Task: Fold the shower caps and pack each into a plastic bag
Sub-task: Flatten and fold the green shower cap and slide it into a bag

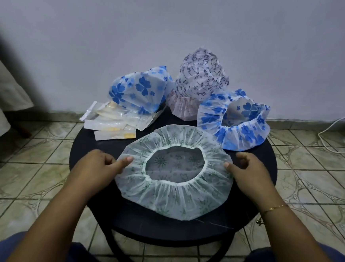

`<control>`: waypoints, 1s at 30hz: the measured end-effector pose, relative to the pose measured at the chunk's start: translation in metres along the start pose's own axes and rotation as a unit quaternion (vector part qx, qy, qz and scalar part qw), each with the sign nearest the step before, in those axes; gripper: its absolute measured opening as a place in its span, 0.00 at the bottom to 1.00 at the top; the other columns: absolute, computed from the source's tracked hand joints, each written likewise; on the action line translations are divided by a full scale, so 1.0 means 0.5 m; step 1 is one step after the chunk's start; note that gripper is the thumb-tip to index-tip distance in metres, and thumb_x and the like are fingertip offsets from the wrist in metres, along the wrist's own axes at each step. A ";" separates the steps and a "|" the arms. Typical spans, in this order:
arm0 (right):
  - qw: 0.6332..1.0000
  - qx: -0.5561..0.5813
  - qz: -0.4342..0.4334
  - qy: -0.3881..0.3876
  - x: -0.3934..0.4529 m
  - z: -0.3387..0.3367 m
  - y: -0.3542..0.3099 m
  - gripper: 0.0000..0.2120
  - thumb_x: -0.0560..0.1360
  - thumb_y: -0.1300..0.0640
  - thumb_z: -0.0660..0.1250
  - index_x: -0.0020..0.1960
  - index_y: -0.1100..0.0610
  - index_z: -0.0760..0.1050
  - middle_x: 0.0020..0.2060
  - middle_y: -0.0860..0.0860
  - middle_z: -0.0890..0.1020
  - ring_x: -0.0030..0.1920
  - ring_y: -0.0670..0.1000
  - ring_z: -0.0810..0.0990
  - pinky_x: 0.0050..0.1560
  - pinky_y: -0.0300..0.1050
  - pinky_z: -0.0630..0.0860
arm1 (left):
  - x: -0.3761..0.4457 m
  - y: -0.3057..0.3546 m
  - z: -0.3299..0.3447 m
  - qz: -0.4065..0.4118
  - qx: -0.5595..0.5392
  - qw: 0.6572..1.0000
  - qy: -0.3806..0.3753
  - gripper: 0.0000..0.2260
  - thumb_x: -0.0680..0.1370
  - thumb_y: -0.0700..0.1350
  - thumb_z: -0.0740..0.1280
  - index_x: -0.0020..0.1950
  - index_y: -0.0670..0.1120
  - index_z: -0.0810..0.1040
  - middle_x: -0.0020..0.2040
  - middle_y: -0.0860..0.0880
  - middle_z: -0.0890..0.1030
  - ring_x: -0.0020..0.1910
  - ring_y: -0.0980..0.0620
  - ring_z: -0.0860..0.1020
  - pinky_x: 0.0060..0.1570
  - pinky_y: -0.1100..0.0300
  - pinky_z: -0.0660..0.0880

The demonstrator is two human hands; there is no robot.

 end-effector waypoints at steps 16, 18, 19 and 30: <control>0.991 0.100 0.019 -0.089 0.024 0.032 -0.015 0.09 0.74 0.65 0.67 0.52 0.55 0.77 0.41 0.47 0.80 0.42 0.48 0.80 0.44 0.41 0.76 | 0.037 0.037 0.022 0.000 -0.031 0.999 0.036 0.20 0.78 0.58 0.58 0.36 0.47 0.78 0.36 0.49 0.79 0.38 0.51 0.76 0.39 0.56 0.72; 0.991 0.090 0.028 -0.100 0.030 0.034 -0.018 0.11 0.74 0.65 0.66 0.55 0.58 0.77 0.46 0.51 0.81 0.47 0.51 0.80 0.48 0.44 0.76 | 0.065 0.040 0.033 -0.016 -0.115 0.993 0.024 0.14 0.77 0.55 0.61 0.41 0.47 0.77 0.40 0.49 0.80 0.40 0.52 0.76 0.39 0.57 0.70; 0.989 0.090 0.033 -0.109 0.032 0.036 -0.019 0.11 0.75 0.66 0.65 0.56 0.58 0.77 0.48 0.52 0.81 0.47 0.51 0.80 0.45 0.43 0.76 | 0.079 0.038 0.043 -0.036 -0.159 0.987 -0.012 0.13 0.75 0.55 0.62 0.42 0.48 0.79 0.42 0.48 0.81 0.41 0.52 0.77 0.41 0.57 0.72; 0.999 0.002 0.011 -0.037 0.057 0.041 -0.010 0.20 0.75 0.47 0.66 0.34 0.62 0.72 0.30 0.57 0.72 0.32 0.51 0.69 0.34 0.43 0.66 | 0.099 0.036 0.088 -0.048 -0.143 0.984 -0.097 0.26 0.75 0.60 0.65 0.43 0.34 0.78 0.39 0.42 0.80 0.39 0.44 0.79 0.42 0.54 0.74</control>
Point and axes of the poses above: each hand's wrist, its own x-axis towards the middle knuckle, its own z-axis out of the palm, y = z × x, the point moved 4 cm from there along x, towards the middle knuckle
